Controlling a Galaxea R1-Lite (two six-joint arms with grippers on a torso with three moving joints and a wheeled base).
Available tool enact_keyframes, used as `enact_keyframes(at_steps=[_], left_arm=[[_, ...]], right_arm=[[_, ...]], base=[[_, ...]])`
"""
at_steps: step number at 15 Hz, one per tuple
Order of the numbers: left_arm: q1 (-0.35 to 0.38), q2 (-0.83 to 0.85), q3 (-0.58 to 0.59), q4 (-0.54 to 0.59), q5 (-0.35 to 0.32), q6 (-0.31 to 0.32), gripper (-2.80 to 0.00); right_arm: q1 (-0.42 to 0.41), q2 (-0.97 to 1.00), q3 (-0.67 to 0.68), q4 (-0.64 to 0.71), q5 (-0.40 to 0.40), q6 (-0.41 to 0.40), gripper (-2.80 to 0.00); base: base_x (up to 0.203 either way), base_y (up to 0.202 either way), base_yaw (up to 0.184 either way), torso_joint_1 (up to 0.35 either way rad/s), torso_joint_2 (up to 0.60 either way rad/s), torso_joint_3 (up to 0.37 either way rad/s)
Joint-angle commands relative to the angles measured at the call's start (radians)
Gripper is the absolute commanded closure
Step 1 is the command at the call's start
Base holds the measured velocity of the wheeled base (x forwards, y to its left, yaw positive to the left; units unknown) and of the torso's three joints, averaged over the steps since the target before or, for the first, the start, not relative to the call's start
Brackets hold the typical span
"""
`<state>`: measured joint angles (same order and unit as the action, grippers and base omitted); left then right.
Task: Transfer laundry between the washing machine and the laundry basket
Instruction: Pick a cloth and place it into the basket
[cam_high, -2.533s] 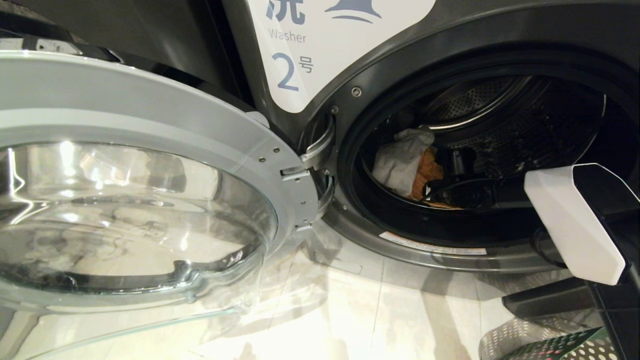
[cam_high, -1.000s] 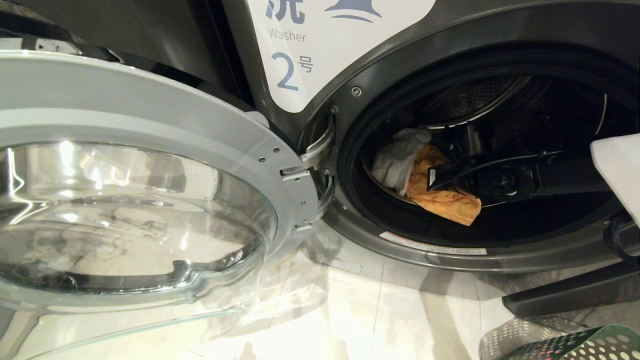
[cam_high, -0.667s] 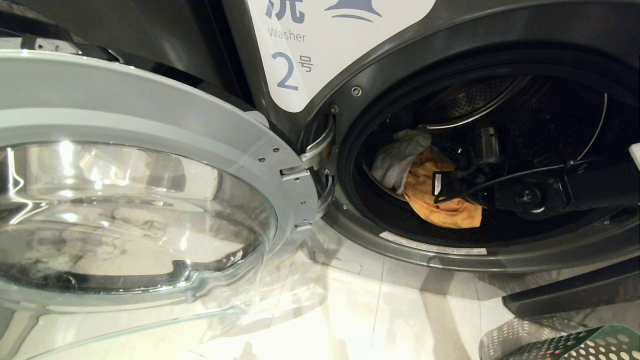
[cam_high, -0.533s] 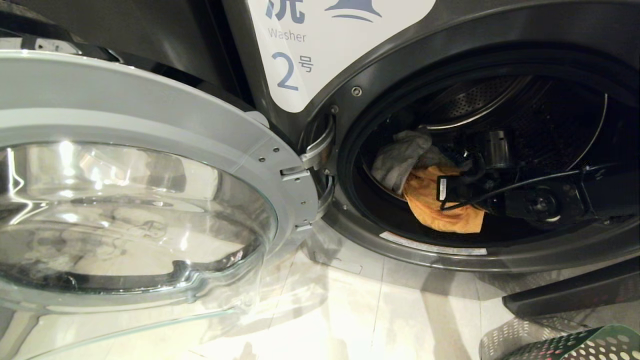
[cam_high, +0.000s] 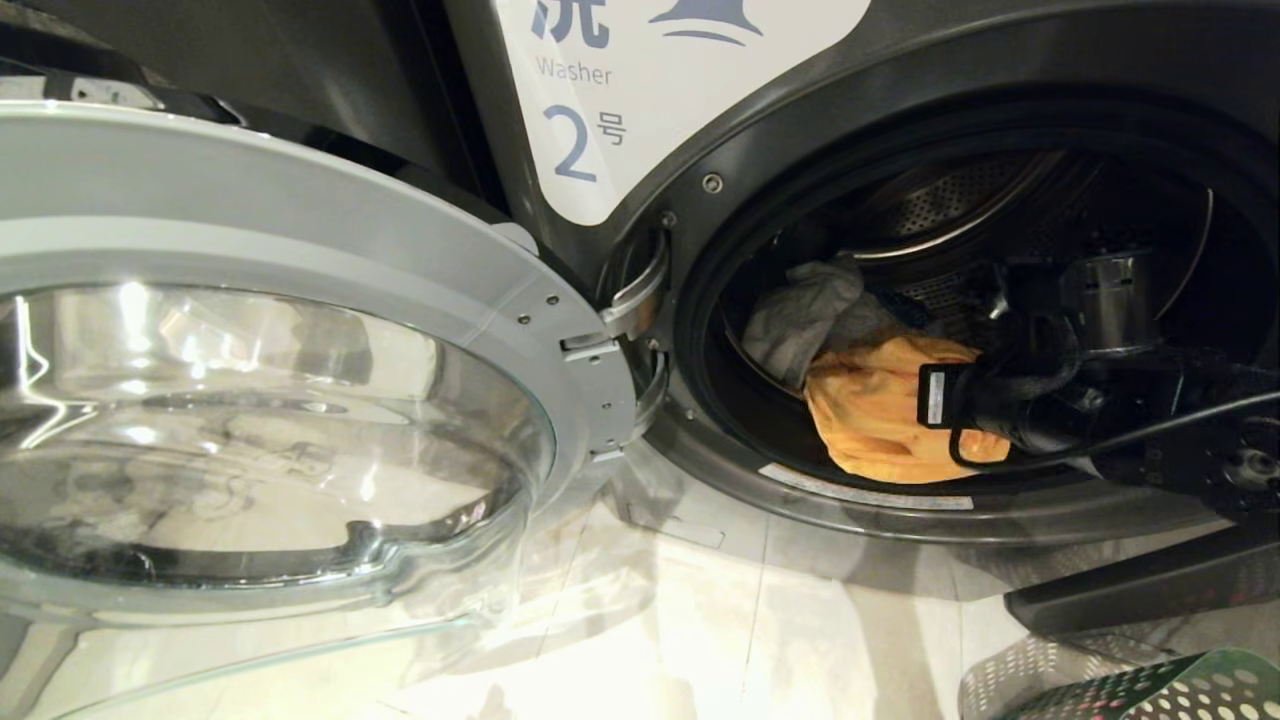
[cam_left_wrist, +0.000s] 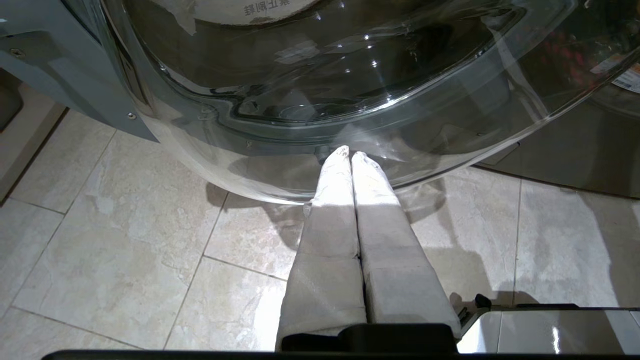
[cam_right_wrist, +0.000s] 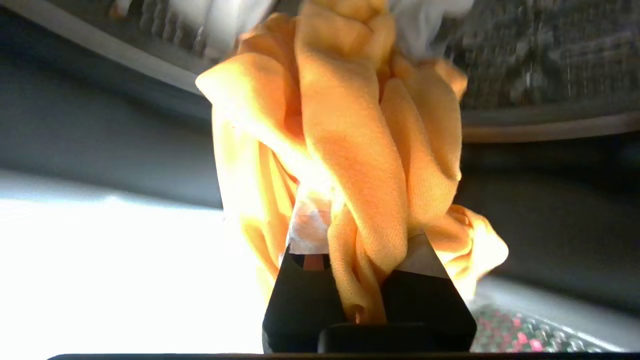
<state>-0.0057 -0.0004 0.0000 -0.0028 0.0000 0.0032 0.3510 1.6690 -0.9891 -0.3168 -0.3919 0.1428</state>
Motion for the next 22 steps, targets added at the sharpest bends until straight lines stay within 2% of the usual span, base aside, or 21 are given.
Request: enact_keyframes(at_steps=[1,6,13,16,18,20,22], left_arm=[[0.000,0.000,0.002,0.000,0.000,0.000,0.00],[0.000,0.000,0.002,0.000,0.000,0.000,0.00],[0.000,0.000,0.002,0.000,0.001,0.000,0.00],[0.000,0.000,0.002,-0.002,0.001,0.000,0.00],[0.000,0.000,0.002,0.000,0.000,0.000,0.00],[0.000,0.000,0.002,0.000,0.002,0.000,0.00],[0.000,0.000,0.002,0.000,0.000,0.000,0.00]], right_arm=[[0.037,-0.133,0.116,-0.008,-0.003,0.000,0.00],[0.075,-0.298,0.259,-0.010,-0.004,-0.036,0.00],[0.084,-0.612,0.530,0.006,-0.034,-0.176,0.00],[0.057,-0.790,0.546,0.163,-0.083,-0.196,0.00],[-0.024,-0.928,0.532,0.286,-0.081,-0.226,0.00],[-0.115,-1.050,0.504,0.405,-0.019,-0.257,0.00],[-0.176,-1.110,0.417,0.530,0.038,-0.270,0.00]], base=[[0.000,0.000,0.000,0.000,0.00,0.000],[0.000,0.000,0.000,0.000,0.00,0.000],[0.000,0.000,0.000,0.000,0.00,0.000],[0.000,0.000,0.000,0.000,0.00,0.000],[0.000,0.000,0.000,0.000,0.00,0.000],[0.000,0.000,0.000,0.000,0.00,0.000],[0.000,0.000,0.000,0.000,0.00,0.000]])
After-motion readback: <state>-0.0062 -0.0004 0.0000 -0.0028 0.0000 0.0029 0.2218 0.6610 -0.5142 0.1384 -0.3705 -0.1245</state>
